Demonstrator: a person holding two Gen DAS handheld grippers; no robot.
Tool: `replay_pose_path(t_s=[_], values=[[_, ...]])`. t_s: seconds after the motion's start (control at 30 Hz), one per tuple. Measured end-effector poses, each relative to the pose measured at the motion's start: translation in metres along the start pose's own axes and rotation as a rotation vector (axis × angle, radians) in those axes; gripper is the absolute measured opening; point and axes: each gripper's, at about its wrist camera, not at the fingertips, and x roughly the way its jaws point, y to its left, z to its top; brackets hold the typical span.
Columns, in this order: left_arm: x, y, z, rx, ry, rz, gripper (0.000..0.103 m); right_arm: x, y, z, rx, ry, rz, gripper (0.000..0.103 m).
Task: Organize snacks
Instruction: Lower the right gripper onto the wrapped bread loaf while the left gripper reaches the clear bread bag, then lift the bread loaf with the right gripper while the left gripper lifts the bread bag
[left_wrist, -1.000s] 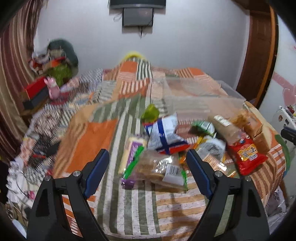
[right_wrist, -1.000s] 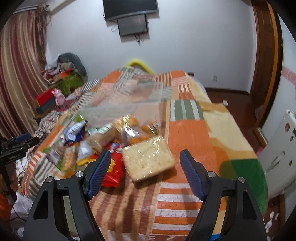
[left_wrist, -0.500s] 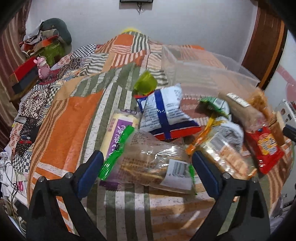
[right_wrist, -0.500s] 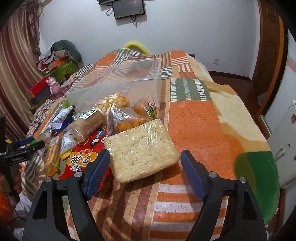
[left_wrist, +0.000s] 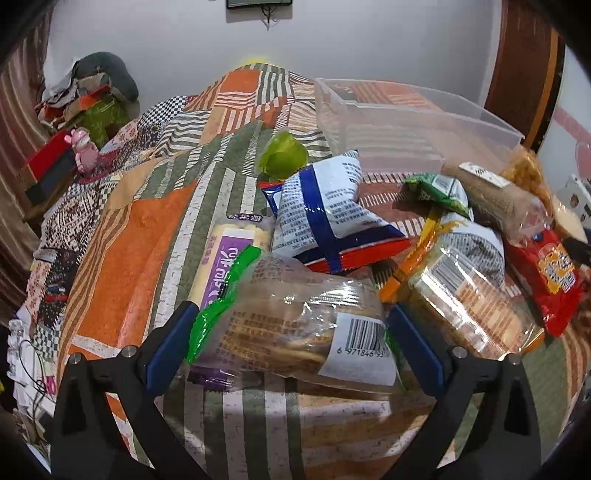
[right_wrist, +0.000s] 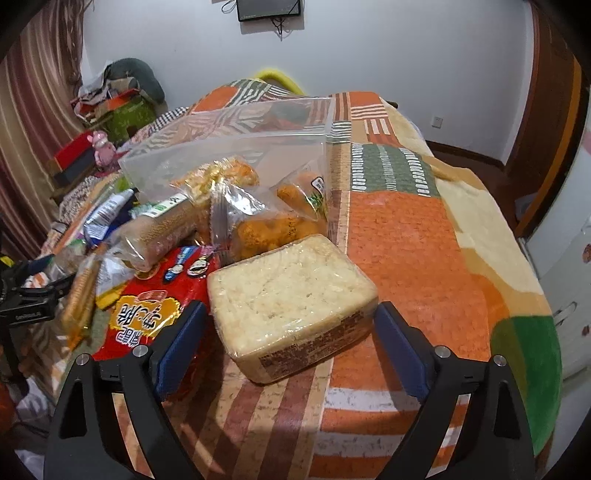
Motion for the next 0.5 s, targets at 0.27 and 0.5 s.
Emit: replay_pose_path(t_s=[0.27, 0.5], values=[[-0.008, -0.003, -0.002, 0.0, -0.016, -0.008, 0.088, 0.001, -0.005, -0.001, 0.031, -0.016, 0.024, 0.083], [-0.022, -0.003, -0.007, 0.01, -0.027, -0.004, 0.083, -0.007, -0.006, -0.003, 0.043, -0.029, 0.035, 0.082]])
